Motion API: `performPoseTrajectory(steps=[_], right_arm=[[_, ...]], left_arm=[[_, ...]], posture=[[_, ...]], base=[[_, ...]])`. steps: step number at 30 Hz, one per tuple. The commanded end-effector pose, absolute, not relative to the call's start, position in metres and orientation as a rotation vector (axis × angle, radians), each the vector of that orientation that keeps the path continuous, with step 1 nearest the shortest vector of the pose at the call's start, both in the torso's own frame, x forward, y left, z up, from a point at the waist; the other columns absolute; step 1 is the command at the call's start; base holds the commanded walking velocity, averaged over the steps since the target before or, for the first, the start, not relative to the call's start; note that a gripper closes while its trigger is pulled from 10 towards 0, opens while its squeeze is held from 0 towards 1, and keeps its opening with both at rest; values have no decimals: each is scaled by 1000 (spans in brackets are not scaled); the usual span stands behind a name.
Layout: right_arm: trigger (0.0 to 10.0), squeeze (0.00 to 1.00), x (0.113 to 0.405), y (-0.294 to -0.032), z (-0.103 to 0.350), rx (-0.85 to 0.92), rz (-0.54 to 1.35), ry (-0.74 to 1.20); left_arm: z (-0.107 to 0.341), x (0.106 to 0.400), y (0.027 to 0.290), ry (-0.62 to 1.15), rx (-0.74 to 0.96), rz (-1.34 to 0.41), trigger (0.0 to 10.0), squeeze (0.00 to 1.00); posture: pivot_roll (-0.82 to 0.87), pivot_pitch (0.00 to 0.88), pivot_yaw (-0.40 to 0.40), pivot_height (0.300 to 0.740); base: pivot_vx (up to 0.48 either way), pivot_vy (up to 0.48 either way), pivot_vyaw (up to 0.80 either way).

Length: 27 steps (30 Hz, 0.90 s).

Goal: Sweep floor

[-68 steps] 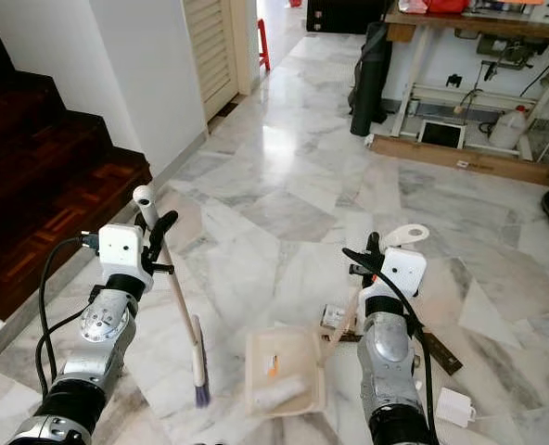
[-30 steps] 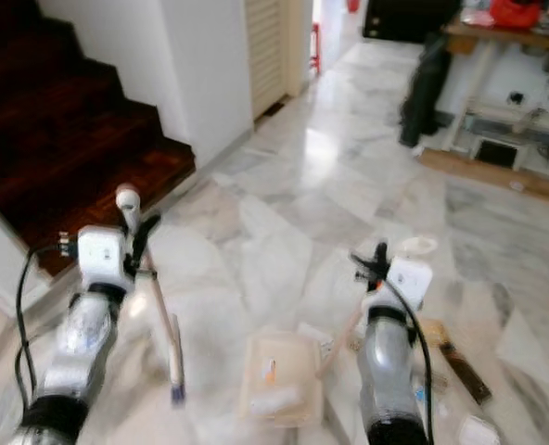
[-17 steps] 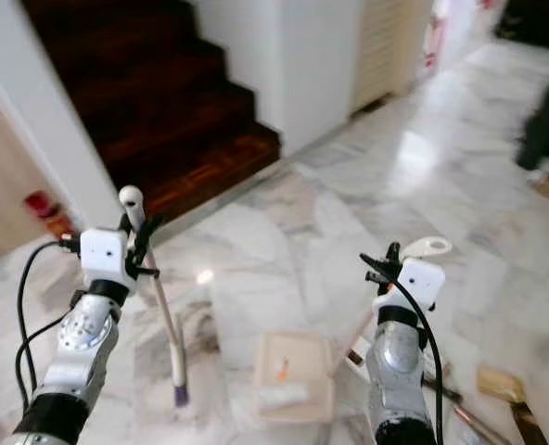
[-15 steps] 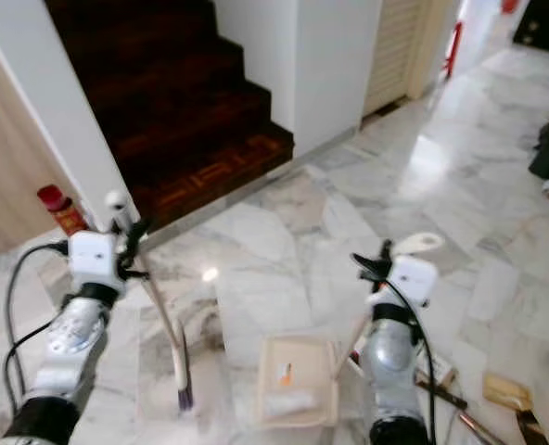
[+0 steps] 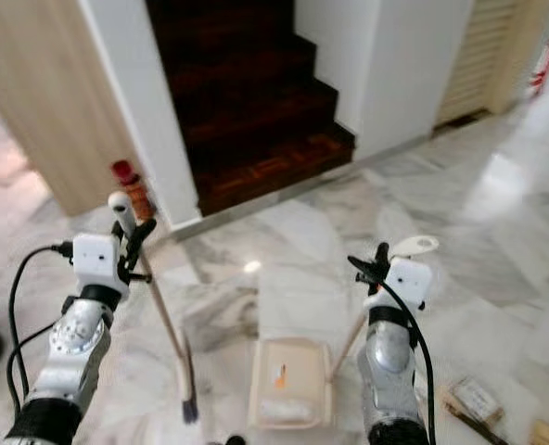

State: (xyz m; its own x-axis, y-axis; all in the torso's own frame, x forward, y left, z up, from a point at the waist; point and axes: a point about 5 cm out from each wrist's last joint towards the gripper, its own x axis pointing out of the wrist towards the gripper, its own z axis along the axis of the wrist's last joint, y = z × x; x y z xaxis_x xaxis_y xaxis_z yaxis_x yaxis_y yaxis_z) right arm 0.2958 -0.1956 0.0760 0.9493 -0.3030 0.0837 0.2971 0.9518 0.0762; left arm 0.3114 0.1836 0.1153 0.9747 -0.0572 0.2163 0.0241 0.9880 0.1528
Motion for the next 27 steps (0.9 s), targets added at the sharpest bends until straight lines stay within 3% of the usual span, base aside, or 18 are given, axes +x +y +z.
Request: performPoseTrajectory(steps=[1, 19, 27], right_arm=[[10000, 0, 300, -193, 90, 66, -295, -154], [10000, 0, 298, -190, 87, 70, -286, -139], [10000, 0, 299, -189, 86, 86, -282, -127]], left_arm=[[127, 312, 188, -268, 165, -29, 10000, 0], [124, 307, 189, -252, 168, -28, 10000, 0], [123, 306, 188, -244, 163, -28, 10000, 0]], posture=[[24, 59, 47, 740], [32, 56, 47, 740], [30, 43, 46, 740]], base=[[0, 0, 769], [0, 0, 765], [0, 0, 0]])
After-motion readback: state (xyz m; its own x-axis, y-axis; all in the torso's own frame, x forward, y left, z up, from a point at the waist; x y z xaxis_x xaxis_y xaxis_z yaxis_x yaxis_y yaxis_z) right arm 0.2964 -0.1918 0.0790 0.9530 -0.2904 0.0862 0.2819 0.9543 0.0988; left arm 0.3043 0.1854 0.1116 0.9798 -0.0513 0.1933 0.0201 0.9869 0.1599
